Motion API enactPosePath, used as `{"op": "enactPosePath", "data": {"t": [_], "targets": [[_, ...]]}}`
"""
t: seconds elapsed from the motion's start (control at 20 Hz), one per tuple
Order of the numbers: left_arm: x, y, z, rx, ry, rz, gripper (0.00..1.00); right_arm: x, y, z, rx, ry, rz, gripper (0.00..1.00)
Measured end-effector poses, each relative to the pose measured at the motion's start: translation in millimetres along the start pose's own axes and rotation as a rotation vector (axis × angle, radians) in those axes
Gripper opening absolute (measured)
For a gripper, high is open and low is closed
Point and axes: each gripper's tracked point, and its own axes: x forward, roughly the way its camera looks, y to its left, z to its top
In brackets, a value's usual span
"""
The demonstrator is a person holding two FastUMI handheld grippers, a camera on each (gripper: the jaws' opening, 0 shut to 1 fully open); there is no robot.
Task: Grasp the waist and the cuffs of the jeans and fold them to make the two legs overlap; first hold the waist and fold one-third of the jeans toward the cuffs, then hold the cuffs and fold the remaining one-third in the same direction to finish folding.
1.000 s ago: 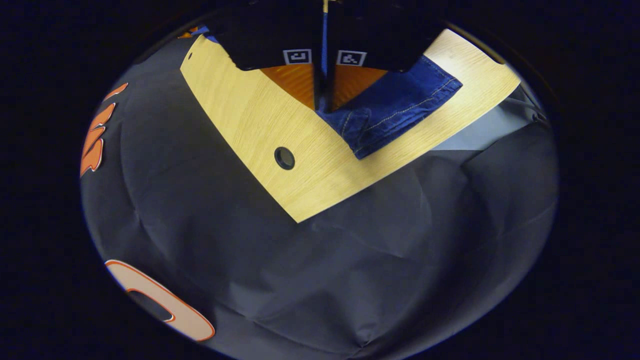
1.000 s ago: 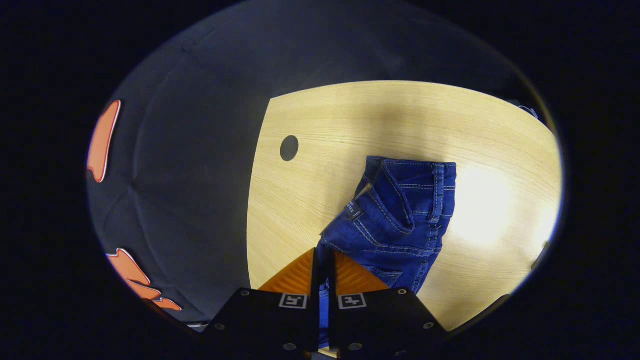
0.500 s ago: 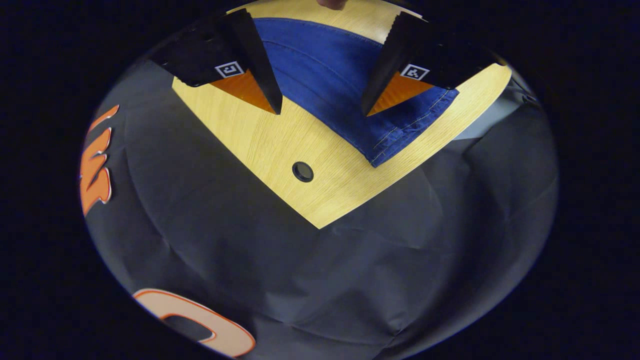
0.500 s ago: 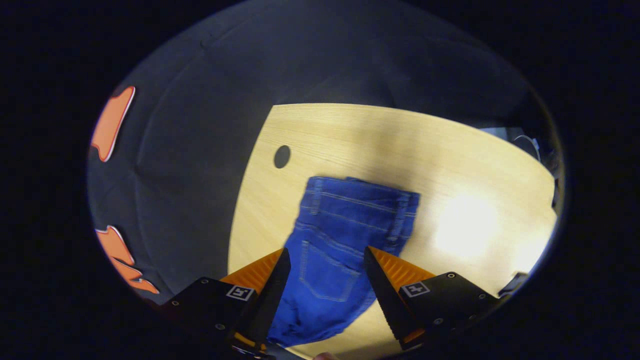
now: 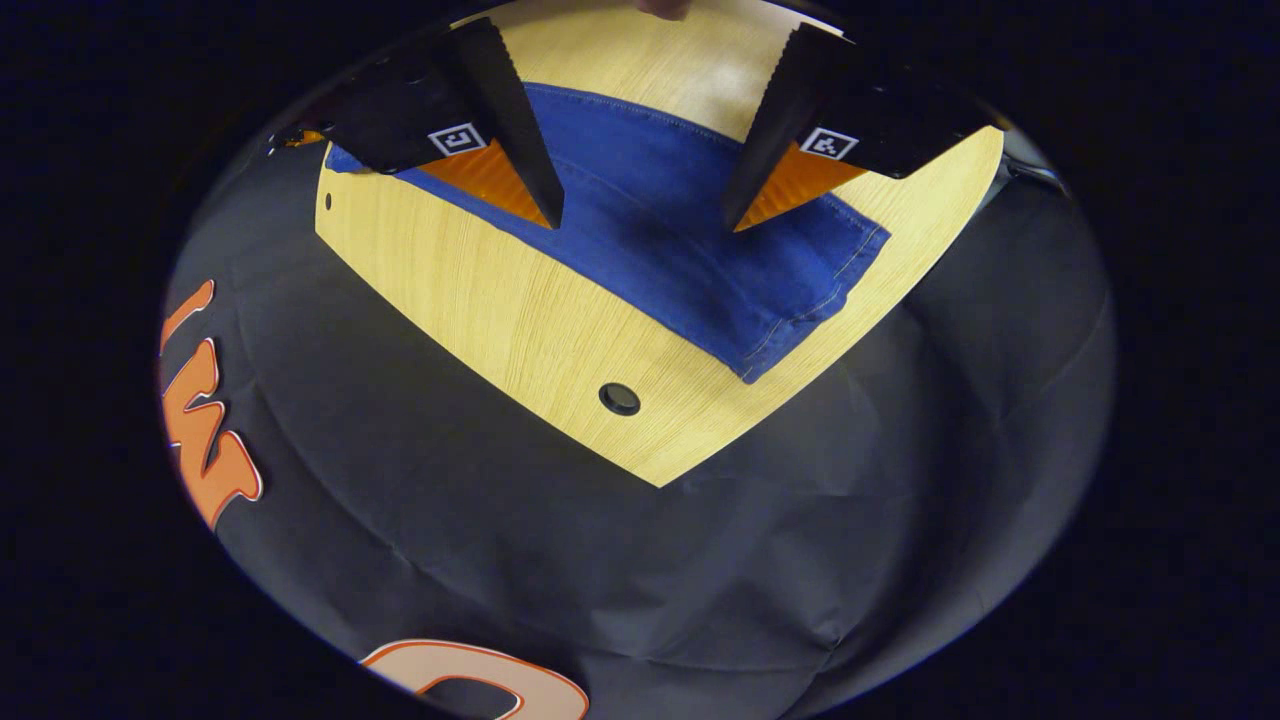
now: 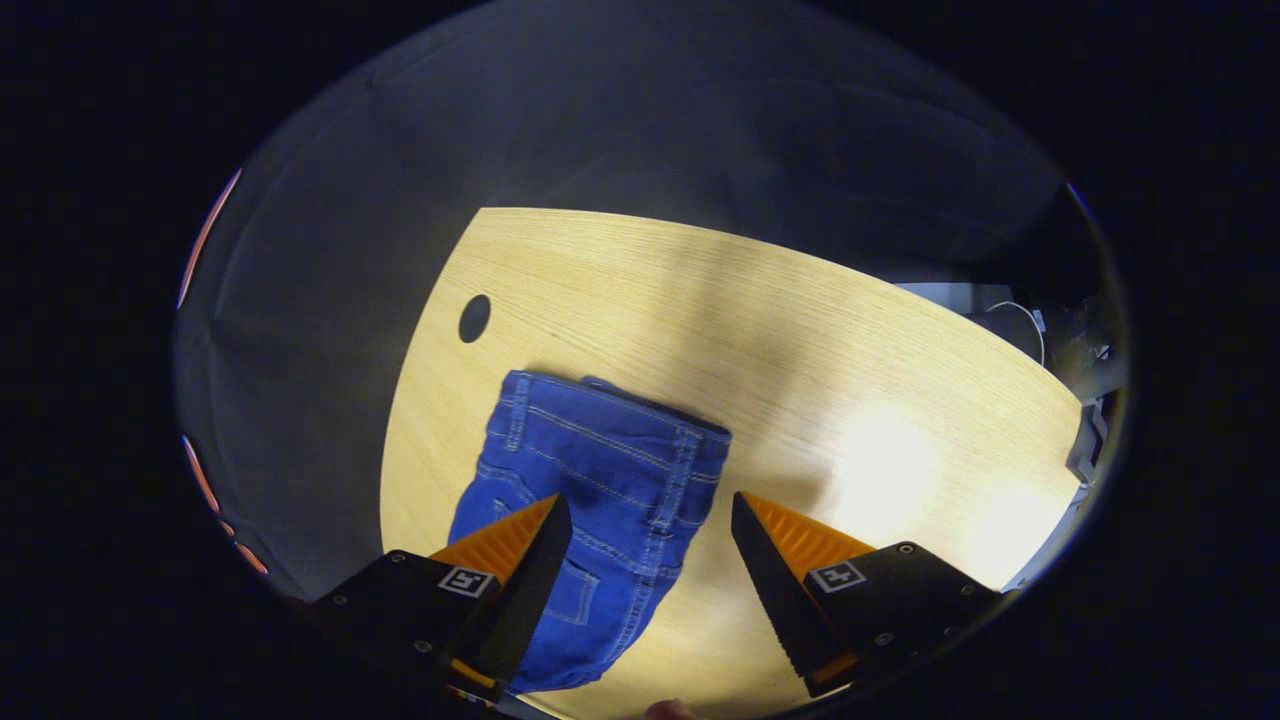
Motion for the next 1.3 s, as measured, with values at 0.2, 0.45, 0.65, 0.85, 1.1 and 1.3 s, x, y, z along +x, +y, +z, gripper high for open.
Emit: {"op": "enactPosePath", "data": {"t": [0.2, 0.45, 0.65, 0.85, 1.1, 1.3], "targets": [[-16, 4, -18, -0.005, 0.007, 0.021, 0.98, 18, 11, 15, 0.032, -0.011, 0.071, 0.99], [-36, 12, -39, -0.043, 0.004, 0.03, 0.98, 30, 18, 22, -0.005, -0.046, 0.153, 0.93], [-38, 13, -56, -0.067, 0.02, 0.03, 0.98, 34, 6, 22, 0.029, -0.036, 0.134, 0.41], [-33, 10, -64, -0.07, 0.025, 0.014, 0.98, 23, 15, 21, 0.013, -0.059, 0.17, 0.19], [-33, 4, -67, -0.074, 0.032, -0.014, 0.98, -2, 35, 19, 0.027, -0.086, 0.233, 0.1], [-33, 5, -65, -0.083, 0.031, -0.031, 0.98, -24, 63, 10, 0.022, -0.088, 0.331, 0.1]]}}
